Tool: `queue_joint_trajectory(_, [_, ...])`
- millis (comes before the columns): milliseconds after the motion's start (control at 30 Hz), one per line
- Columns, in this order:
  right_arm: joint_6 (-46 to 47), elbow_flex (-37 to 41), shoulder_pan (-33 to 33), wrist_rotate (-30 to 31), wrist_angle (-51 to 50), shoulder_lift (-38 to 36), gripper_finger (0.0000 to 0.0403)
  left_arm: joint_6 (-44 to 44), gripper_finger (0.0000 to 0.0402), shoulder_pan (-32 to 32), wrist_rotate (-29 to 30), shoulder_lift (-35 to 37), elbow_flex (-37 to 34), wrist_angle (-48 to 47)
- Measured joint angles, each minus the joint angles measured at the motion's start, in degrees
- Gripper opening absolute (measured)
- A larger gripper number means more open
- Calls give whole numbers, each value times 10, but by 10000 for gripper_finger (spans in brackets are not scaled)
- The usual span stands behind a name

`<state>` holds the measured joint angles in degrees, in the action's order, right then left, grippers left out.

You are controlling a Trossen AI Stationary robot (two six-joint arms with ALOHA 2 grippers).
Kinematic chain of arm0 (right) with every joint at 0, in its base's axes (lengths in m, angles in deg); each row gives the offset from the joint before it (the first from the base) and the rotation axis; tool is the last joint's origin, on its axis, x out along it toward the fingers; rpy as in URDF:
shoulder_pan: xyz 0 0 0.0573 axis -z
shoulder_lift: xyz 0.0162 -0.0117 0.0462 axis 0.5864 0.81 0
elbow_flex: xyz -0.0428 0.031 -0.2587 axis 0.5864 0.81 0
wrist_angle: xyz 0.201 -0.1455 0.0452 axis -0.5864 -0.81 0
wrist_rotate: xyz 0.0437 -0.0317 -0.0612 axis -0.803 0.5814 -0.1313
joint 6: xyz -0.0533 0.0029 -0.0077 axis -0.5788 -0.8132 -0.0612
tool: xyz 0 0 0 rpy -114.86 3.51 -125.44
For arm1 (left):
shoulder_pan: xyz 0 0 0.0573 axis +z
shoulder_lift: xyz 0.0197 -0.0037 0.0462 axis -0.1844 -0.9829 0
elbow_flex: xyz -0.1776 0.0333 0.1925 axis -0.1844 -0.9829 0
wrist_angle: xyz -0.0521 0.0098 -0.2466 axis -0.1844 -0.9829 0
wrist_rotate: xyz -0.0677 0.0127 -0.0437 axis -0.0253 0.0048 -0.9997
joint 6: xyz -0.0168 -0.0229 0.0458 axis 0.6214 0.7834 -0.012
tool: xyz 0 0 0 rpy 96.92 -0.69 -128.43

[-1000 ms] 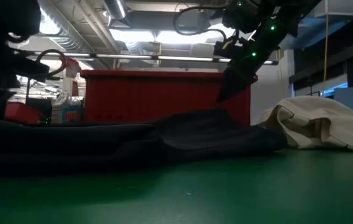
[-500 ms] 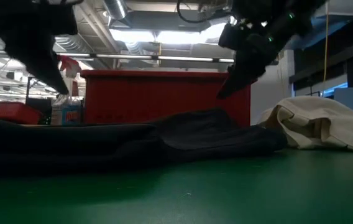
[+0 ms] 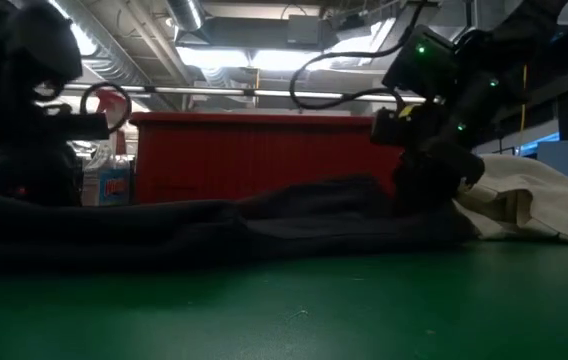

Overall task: Fold Laundry from Bin
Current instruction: Fold the black shorts

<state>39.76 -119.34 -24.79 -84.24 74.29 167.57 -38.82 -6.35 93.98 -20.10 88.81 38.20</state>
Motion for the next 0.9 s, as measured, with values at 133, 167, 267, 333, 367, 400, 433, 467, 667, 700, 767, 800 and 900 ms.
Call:
queue_joint_trajectory(133, [58,0,-33,8,-13,0,237,-28,180,36,23,0,-4,0])
queue_joint_trajectory(167, [74,0,-43,9,-7,0,237,-43,180,45,35,1,-4,-2])
queue_joint_trajectory(267, [102,2,-70,15,34,1,237,-67,180,72,96,2,-5,-1])
queue_joint_trajectory(333, [106,-5,-82,28,57,0,237,-79,180,85,140,3,-4,16])
queue_joint_trajectory(367, [106,-12,-85,29,55,-7,237,-94,180,92,141,7,1,23])
queue_joint_trajectory(400, [104,-20,-87,29,44,-16,237,-113,180,98,126,10,9,26])
queue_joint_trajectory(433, [101,-30,-86,28,29,-27,237,-133,180,104,96,14,20,29])
queue_joint_trajectory(467, [95,-40,-86,27,6,-41,237,-151,180,109,58,19,31,32])
queue_joint_trajectory(667, [44,-75,-85,52,-131,-140,237,-241,180,142,-204,41,77,189])
queue_joint_trajectory(700, [40,-73,-85,62,-149,-153,237,-254,180,146,-218,40,77,235])
queue_joint_trajectory(767, [35,-66,-85,73,-182,-176,237,-284,180,155,-224,27,76,311])
queue_joint_trajectory(800, [35,-59,-84,73,-197,-187,237,-302,180,160,-221,15,76,337])
queue_joint_trajectory(900, [42,-31,-83,73,-215,-210,237,-339,180,182,-218,-27,74,384])
